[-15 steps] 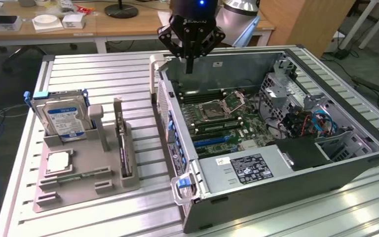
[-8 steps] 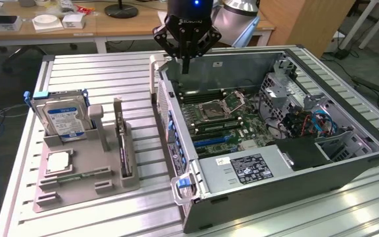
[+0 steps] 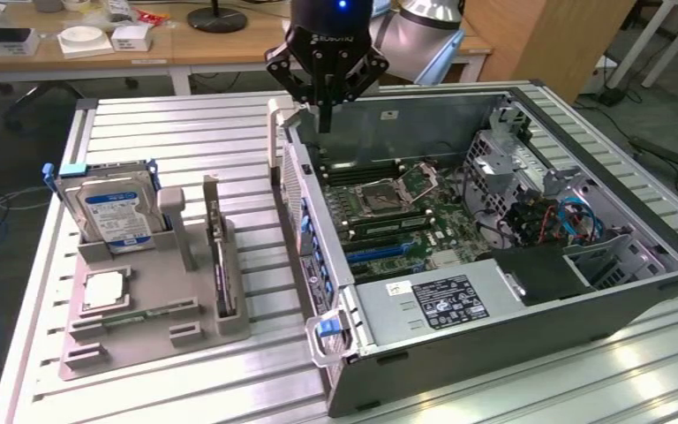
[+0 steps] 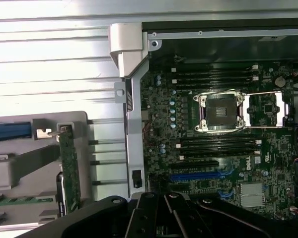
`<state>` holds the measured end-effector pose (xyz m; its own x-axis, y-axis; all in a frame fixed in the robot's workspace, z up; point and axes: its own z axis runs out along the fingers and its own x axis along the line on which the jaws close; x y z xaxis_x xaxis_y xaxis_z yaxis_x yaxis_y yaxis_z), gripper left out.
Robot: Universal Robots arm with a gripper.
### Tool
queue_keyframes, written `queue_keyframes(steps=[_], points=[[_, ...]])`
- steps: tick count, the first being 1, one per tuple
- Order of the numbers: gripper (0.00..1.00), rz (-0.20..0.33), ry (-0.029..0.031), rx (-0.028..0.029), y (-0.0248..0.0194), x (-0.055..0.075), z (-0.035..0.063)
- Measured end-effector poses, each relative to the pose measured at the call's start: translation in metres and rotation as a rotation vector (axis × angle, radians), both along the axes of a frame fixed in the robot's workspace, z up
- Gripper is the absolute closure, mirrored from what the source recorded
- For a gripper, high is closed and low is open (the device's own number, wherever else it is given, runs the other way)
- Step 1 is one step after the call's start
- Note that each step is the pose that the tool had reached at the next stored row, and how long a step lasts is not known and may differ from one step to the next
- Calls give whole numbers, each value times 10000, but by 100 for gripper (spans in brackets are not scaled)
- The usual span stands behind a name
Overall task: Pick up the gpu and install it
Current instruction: 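Reach for the gpu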
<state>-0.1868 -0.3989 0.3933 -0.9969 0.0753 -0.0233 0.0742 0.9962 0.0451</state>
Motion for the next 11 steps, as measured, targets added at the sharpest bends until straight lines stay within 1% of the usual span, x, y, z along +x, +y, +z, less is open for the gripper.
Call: queue_keyframes(steps=[11], points=[[90,0,0,0,0,-102,0]])
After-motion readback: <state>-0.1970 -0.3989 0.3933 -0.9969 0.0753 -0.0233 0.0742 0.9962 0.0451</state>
